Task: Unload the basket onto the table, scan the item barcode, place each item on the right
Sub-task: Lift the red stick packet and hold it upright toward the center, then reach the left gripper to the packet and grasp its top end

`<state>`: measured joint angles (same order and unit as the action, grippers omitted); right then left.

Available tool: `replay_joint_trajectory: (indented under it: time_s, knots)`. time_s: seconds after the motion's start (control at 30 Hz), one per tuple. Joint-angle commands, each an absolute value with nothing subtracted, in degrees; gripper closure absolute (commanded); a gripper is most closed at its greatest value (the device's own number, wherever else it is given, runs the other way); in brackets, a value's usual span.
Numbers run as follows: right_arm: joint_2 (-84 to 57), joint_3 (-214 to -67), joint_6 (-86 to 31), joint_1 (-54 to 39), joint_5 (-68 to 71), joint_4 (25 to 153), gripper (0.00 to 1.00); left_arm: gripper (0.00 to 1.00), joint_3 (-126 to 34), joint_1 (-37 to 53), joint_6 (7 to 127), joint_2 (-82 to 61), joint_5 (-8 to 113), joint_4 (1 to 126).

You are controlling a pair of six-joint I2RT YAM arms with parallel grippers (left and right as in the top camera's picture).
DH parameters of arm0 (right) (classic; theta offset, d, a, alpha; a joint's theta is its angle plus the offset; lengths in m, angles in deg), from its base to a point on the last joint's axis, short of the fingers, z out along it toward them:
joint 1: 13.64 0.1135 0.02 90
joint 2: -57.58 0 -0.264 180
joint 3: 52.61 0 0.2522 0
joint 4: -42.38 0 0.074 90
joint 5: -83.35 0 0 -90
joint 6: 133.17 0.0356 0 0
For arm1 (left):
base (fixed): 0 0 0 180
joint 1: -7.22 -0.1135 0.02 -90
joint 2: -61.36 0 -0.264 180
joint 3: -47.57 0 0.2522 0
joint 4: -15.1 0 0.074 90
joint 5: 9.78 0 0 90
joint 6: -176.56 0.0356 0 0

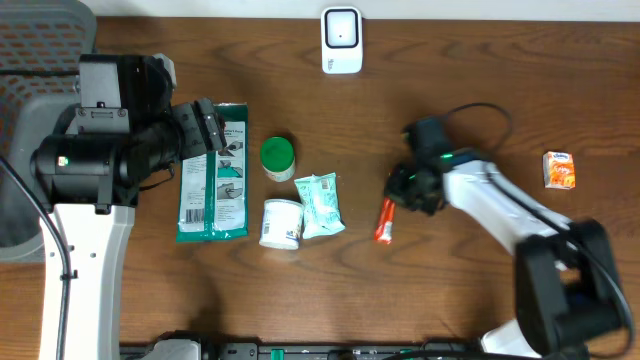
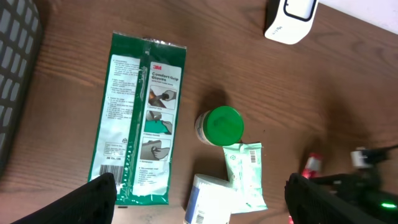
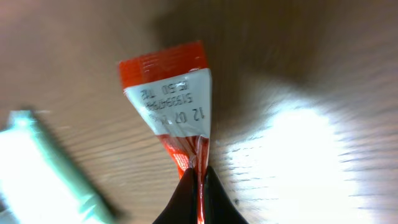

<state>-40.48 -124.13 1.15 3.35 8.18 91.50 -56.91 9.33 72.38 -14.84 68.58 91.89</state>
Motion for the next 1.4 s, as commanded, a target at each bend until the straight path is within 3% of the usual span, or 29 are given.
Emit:
replay_joint_trajectory:
  time_s: [0.0, 0.4, 0.6, 0.9, 1.03, 1.37]
  knots:
    - [-34.6, -124.3, -7.9, -1.9, 20.4, 91.7, 0.99, 0.14, -56.7, 9.4, 72.3, -14.6, 69.0, 92.0]
    - [-33.1, -124.3, -28.9, -6.7, 50.9, 83.3, 0.99, 0.14, -56.7, 9.4, 72.3, -14.6, 69.0, 92.0]
    - [-33.1, -124.3, -31.6, -7.1, 66.0, 72.0, 0.99, 0.14, -56.7, 9.4, 72.3, -14.6, 69.0, 92.0]
    - [-33.1, -124.3, -34.1, -7.1, 71.5, 67.1, 0.99, 0.14, -56.7, 9.4, 72.3, -14.6, 69.0, 92.0]
    - [-33.1, -124.3, -28.5, -7.1, 71.5, 70.2, 0.99, 0.14, -56.7, 9.4, 72.3, -14.6, 69.0, 92.0]
    - [-33.1, -124.3, -31.1, -6.5, 71.2, 73.6, 0.99, 0.14, -56.7, 9.4, 72.3, -14.6, 69.0, 92.0]
